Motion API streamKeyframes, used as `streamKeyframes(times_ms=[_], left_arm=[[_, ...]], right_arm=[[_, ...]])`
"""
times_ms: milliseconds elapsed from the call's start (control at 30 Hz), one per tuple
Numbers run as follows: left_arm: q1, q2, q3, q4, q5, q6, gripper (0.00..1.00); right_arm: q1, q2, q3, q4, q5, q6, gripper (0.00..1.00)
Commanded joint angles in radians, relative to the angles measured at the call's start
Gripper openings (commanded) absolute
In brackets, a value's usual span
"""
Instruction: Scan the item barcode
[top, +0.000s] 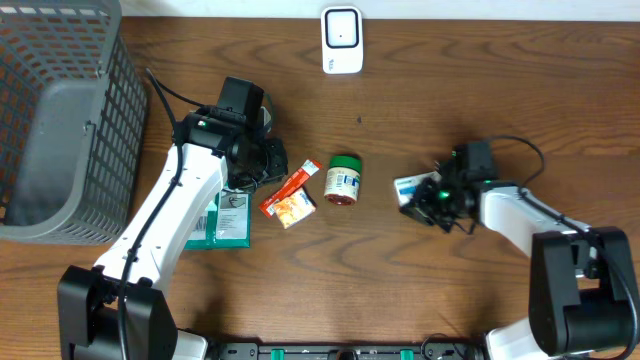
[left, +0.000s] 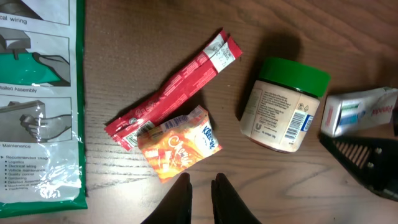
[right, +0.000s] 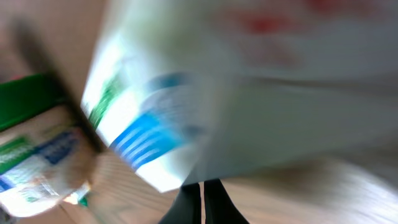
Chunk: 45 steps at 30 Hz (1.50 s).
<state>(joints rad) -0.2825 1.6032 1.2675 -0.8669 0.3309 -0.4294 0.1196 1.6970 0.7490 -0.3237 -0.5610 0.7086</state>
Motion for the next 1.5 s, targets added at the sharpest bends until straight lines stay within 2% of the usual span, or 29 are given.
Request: streamKeyframes(times_ms=[0, 167, 233, 367, 500, 567, 600, 833, 1067, 1233, 1467], left_arm=[[-0.007, -0.008, -0.003, -0.007, -0.008, 0.005, 0.15], [-0.045, -0.008, -0.003, -0.01, 0.002, -0.023, 0.15], [-0.074, -0.008, -0.003, 0.003, 0.001, -0.059, 0.08], [-0.159, -0.004, -0.003, 0.066, -0.001, -0.107, 0.07], [-0.271, 0.022, -0.003, 0.158, -0.019, -0.164, 0.09], [-0.355, 0.074, -0.003, 0.224, -0.076, -0.261, 0.1], [-0.375, 0.093, -0.003, 0.245, -0.084, -0.269, 0.09], [-0.496, 0.259, -0.003, 0.455, -0.085, -0.284, 0.08], [-0.546, 0.373, -0.003, 0.609, -0.101, -0.284, 0.09], [-0.544, 0.433, -0.003, 0.649, -0.131, -0.284, 0.1], [-0.538, 0.439, -0.003, 0.671, -0.226, -0.283, 0.14]], right_arm=[[0.062, 0.008, 0.002, 0.05, -0.051, 0.019, 0.01], [0.068, -0.027, 0.111, 0.013, -0.187, -0.077, 0.01], [0.048, -0.043, 0.185, -0.078, -0.147, -0.185, 0.01], [-0.019, -0.042, 0.335, -0.278, 0.158, -0.402, 0.01], [-0.08, -0.042, 0.365, -0.264, 0.437, -0.506, 0.01], [-0.12, -0.026, 0.36, -0.223, 0.48, -0.509, 0.01], [-0.128, -0.016, 0.36, -0.208, 0.477, -0.509, 0.01], [-0.14, 0.065, 0.36, -0.127, 0.478, -0.516, 0.01], [-0.139, 0.18, 0.36, -0.061, 0.428, -0.543, 0.01], [-0.138, 0.179, 0.36, -0.15, 0.394, -0.56, 0.01], [-0.138, 0.179, 0.36, -0.396, 0.306, -0.545, 0.01]])
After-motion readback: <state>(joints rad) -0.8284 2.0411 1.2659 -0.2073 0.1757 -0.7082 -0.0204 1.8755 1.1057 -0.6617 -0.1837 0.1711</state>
